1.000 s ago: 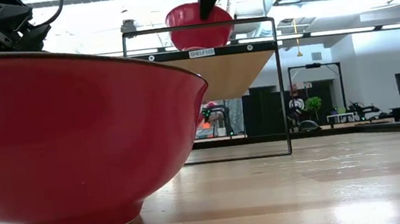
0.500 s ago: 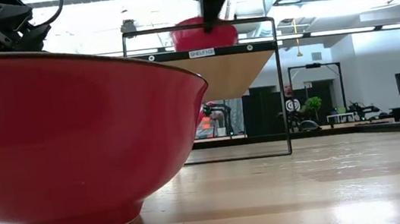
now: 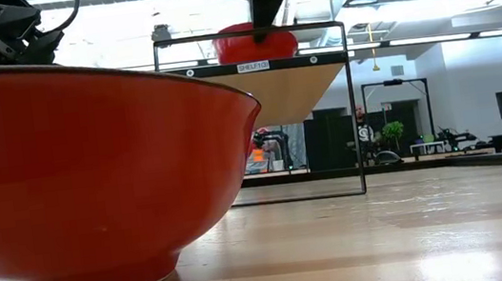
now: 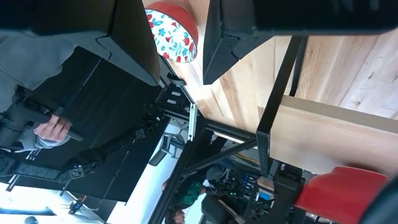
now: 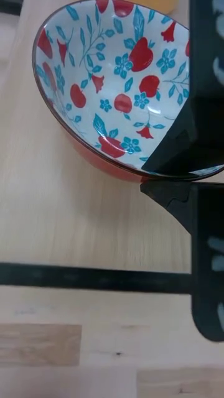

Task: Pick & Place Mini bowls
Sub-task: Put the middle white patterned bowl on the shelf, then stack the top white patterned bowl on top of the white patterned bowl on the shelf

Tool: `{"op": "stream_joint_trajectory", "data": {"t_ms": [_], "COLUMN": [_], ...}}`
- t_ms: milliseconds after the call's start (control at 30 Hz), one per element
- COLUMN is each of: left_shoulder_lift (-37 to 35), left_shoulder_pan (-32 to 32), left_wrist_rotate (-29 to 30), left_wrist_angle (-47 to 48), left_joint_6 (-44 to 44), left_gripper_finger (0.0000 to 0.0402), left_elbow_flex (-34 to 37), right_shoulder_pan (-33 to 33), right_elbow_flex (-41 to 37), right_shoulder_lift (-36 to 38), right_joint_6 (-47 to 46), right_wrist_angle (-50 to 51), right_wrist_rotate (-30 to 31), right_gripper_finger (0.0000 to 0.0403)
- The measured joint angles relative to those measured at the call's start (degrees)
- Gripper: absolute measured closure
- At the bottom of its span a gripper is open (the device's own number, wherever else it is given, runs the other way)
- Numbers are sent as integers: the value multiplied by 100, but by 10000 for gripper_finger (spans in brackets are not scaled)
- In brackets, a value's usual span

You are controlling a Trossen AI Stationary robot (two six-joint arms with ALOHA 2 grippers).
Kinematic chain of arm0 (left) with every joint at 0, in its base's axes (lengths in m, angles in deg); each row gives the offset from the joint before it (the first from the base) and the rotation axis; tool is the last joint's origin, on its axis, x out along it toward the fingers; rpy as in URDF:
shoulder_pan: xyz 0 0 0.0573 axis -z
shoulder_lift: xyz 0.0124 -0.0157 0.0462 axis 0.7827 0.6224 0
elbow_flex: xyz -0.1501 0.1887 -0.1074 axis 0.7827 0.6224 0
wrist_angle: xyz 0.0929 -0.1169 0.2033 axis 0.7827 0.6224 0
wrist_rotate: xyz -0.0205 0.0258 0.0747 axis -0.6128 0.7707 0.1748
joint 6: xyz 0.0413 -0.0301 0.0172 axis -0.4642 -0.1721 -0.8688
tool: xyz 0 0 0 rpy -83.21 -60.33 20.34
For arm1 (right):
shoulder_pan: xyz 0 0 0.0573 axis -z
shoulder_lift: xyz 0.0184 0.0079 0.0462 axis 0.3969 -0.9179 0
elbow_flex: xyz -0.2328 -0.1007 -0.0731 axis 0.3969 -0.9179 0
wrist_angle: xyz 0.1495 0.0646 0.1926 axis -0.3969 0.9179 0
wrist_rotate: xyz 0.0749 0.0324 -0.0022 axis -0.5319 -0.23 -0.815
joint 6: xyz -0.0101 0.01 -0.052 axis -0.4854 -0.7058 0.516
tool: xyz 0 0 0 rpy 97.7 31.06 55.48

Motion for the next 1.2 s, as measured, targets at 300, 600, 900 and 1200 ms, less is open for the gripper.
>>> {"op": "stream_joint_trajectory", "data": {"t_ms": [300,600,900,1200], "left_shoulder_lift": [0,0,-1,-1], "left_shoulder_pan": [-2,-1,-2,1], "left_wrist_rotate": [1,0,1,0], "left_wrist_angle": [0,0,0,1], "left_joint_6": [-1,-1,-2,-1], "left_gripper_finger": [280,280,280,280], "left_elbow_flex": [0,0,0,0], "right_shoulder_pan": [-33,-28,-35,-59], "right_elbow_flex": [0,2,10,656], "right_shoulder_lift": [0,0,18,167], "right_joint_6": [2,0,0,-17], "right_wrist_angle": [-5,-48,19,131], "right_wrist_rotate": [-89,-557,-594,-589], "right_gripper_finger": [385,355,319,298]}}
